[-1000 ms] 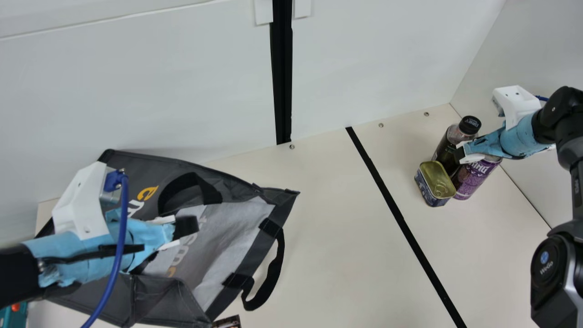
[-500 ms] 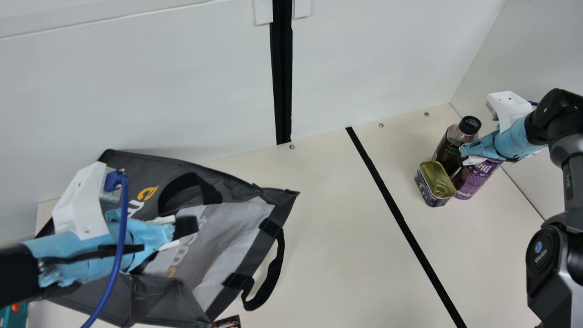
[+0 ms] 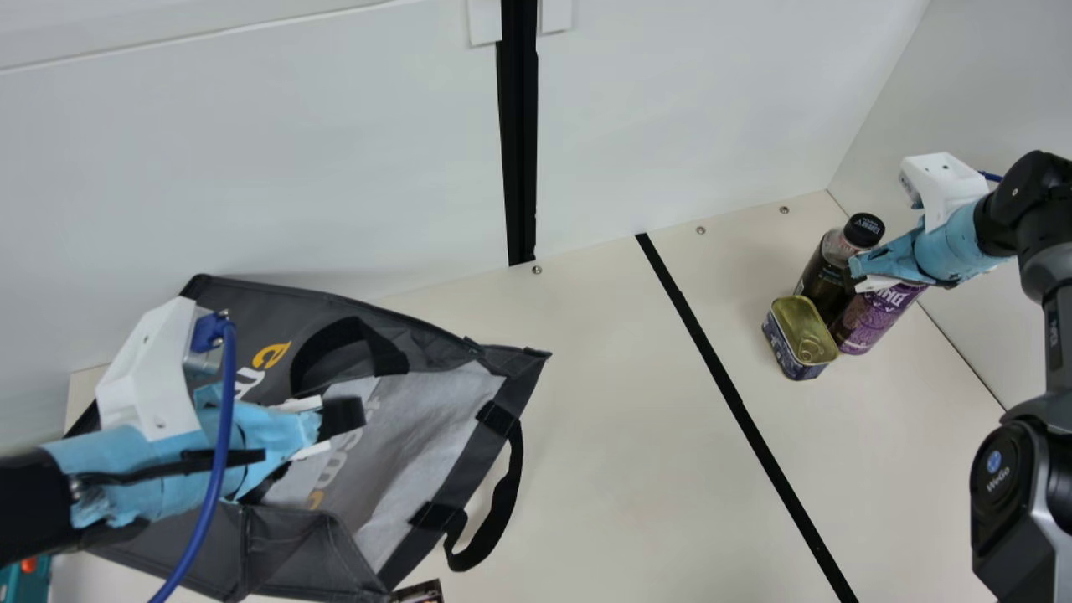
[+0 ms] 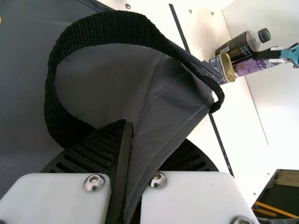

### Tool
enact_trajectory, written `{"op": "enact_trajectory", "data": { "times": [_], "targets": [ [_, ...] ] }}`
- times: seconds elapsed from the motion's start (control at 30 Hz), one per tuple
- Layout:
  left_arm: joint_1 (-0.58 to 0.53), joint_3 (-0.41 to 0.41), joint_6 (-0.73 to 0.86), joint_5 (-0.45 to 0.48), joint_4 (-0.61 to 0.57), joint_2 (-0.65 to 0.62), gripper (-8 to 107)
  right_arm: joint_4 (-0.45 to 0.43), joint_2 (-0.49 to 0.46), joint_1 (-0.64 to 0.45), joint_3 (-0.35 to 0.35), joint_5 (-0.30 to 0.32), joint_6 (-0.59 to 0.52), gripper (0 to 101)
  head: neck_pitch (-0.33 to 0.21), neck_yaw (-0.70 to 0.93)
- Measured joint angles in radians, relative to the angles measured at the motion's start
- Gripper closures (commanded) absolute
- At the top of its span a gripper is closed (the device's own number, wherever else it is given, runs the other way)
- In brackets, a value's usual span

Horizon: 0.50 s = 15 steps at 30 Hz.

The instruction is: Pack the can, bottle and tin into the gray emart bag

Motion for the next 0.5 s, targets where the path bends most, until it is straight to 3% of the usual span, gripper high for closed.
{"op": "enact_trajectory", "data": {
  "times": [0.5],
  "targets": [
    [0.000, 0.000, 0.000, 0.000, 0.000, 0.000, 89, -0.030, -0.143, 0.029, 0.066, 0.009, 0.020, 101, 0.000, 0.000]
  ]
}}
